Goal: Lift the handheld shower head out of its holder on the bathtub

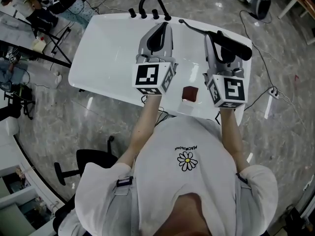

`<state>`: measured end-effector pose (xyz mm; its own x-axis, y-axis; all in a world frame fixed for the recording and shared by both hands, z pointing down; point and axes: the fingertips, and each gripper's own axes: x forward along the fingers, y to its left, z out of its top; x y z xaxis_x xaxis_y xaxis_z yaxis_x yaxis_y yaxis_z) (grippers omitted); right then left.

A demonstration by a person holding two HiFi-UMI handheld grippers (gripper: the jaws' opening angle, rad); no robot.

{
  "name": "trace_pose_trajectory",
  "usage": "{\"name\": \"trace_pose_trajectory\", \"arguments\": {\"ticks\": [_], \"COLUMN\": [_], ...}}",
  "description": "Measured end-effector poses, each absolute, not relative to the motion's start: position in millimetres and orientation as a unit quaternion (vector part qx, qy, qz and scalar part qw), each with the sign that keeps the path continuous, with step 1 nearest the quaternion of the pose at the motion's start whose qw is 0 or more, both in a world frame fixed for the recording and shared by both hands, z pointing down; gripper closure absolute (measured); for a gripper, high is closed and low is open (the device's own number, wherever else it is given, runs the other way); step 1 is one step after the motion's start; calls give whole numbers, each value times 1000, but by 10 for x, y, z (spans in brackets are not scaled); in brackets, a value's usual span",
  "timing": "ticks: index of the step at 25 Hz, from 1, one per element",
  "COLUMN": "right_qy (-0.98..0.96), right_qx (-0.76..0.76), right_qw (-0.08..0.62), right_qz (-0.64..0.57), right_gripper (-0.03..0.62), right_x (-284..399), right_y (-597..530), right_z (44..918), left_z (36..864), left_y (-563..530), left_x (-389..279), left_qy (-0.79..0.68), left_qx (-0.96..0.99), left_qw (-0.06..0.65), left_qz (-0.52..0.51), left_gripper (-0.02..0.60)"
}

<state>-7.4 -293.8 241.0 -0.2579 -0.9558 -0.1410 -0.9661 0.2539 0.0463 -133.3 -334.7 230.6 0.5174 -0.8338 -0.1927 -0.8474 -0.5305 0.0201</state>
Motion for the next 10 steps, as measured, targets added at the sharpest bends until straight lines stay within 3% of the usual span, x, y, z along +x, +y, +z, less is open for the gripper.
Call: {"name": "trace_pose_trajectory", "arguments": {"ticks": [10], "right_qy": [791], "right_qx": [-608], "right_qw": [39], "right_qz": [56], "right_gripper": [442], "right_x": [-8], "right_y": [-3027], "right_z": [2454], "left_z": [2328], "left_y": [-3391], "left_x": [-1239], "left_qy": [481], "left_qx": [-872], "left_qw": [37], "left_qz": [89], "left_gripper": [580]}}
